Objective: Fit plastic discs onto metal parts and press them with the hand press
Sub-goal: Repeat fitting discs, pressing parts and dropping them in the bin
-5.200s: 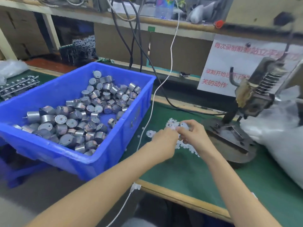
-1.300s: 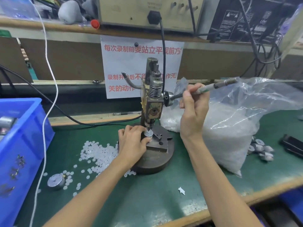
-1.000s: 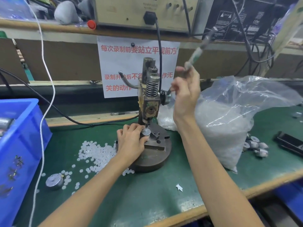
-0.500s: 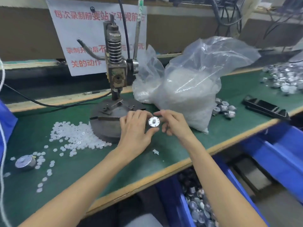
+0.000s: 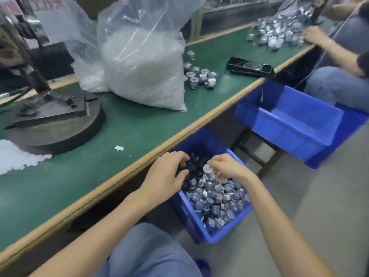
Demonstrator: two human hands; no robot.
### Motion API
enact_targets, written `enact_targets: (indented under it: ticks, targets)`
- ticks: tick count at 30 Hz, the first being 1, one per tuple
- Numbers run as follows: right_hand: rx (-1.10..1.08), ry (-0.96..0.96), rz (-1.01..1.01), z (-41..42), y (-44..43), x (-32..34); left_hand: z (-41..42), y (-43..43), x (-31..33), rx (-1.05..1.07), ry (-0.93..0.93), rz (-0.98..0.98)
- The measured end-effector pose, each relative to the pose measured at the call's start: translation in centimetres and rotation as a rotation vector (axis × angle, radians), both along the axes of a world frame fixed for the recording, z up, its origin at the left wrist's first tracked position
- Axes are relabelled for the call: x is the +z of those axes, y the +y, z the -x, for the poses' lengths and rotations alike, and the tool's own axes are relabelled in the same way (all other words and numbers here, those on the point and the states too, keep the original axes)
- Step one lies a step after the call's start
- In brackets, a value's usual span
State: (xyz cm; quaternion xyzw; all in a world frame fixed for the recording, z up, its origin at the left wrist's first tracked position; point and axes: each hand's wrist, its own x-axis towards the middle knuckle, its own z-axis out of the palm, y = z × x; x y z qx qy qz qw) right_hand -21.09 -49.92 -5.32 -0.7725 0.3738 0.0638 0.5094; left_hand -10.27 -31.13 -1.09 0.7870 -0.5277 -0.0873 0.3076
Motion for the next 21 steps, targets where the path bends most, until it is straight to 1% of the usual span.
enact_targets:
  ticks: [2, 4, 7, 9, 13, 16, 18, 21]
  targets:
    - [-0.113, 0.099, 0.013, 1.9, -0.7, -3.8, 0.6, -0.1, -1.0, -0.005, -0.016, -0.054]
    - [-0.191, 0.143, 0.058, 2.8, -0.9, -6.8, 0.9, -0.3, -1.5, 0.008, -0.015, -0.079]
    - [-0.263, 0.151, 0.127, 2.7, -0.4, -9.4, 1.0, -0.5, -1.6, 0.014, -0.017, -0.101]
    - [-0.313, 0.131, 0.133, 2.2, 0.0, -10.1, 0.8, -0.4, -1.5, 0.017, -0.029, -0.113]
    - [-0.388, 0.1, 0.154, 1.3, 0.2, -9.8, 0.3, -0.1, -1.2, 0.015, -0.046, -0.102]
    - [-0.391, 0.06, 0.209, 1.2, 0.1, -8.4, 0.0, 0.1, -0.7, 0.019, -0.046, -0.079]
    - [-0.405, -0.015, 0.256, 1.1, -0.1, -6.7, -0.2, 0.4, -0.1, 0.025, -0.044, -0.052]
    - [-0.447, -0.182, 0.306, -0.3, 0.1, -2.9, -0.8, 0.9, 1.1, 0.041, -0.047, 0.016]
